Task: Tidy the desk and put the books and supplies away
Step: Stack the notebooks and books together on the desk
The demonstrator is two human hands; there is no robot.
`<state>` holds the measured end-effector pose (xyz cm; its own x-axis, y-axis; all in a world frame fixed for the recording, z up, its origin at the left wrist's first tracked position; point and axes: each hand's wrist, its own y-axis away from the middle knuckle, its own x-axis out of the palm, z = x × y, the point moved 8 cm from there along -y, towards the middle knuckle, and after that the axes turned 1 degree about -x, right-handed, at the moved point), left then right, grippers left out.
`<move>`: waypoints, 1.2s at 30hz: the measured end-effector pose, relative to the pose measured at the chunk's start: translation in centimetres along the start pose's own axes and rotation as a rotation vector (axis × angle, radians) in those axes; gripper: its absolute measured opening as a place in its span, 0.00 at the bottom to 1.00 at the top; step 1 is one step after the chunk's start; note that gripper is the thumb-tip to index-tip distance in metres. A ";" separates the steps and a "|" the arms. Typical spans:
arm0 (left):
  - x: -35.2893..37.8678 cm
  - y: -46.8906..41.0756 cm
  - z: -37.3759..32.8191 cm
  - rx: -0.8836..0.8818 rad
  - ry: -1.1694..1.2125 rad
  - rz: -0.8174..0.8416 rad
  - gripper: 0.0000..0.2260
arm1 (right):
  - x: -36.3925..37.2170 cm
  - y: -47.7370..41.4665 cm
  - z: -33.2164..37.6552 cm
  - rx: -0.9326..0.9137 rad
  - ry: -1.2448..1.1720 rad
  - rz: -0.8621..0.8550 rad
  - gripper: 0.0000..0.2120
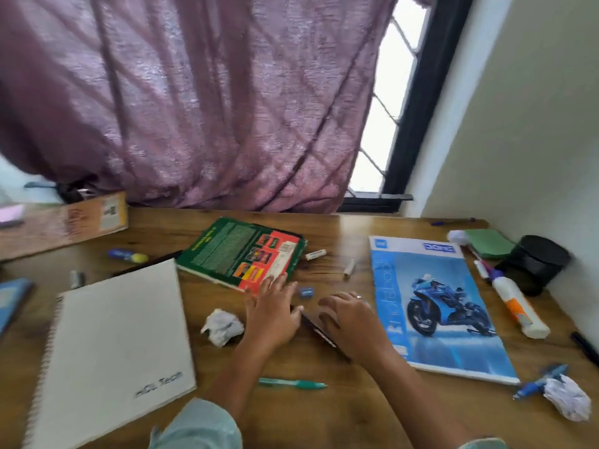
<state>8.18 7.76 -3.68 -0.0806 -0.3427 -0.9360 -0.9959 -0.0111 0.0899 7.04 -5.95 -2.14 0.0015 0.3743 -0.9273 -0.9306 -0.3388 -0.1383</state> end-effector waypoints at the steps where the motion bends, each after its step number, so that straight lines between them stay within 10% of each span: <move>1: -0.9 0.4 1.9 -0.047 0.020 -0.025 0.25 | 0.8 -1.0 2.0 -0.042 -0.010 0.023 0.13; 10: -8.8 8.2 19.8 -0.522 0.167 -0.296 0.21 | 7.5 -4.3 20.0 -0.342 -0.163 0.241 0.13; 16: -6.9 12.0 29.4 -0.888 0.216 -0.123 0.33 | 11.2 -4.9 24.7 -0.354 0.076 0.194 0.14; 27: -8.5 9.1 33.2 -0.889 0.374 -0.209 0.40 | 12.5 -8.3 25.5 -0.074 0.382 0.253 0.14; 36: -14.3 7.9 32.9 -0.622 0.667 -0.348 0.21 | 12.4 -9.8 23.9 0.193 0.241 0.342 0.08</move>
<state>0.09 43.48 -0.78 0.4442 -0.6860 -0.5762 -0.7449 -0.6402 0.1880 7.40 22.65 -3.94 -0.2538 0.0495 -0.9660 -0.9435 -0.2324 0.2360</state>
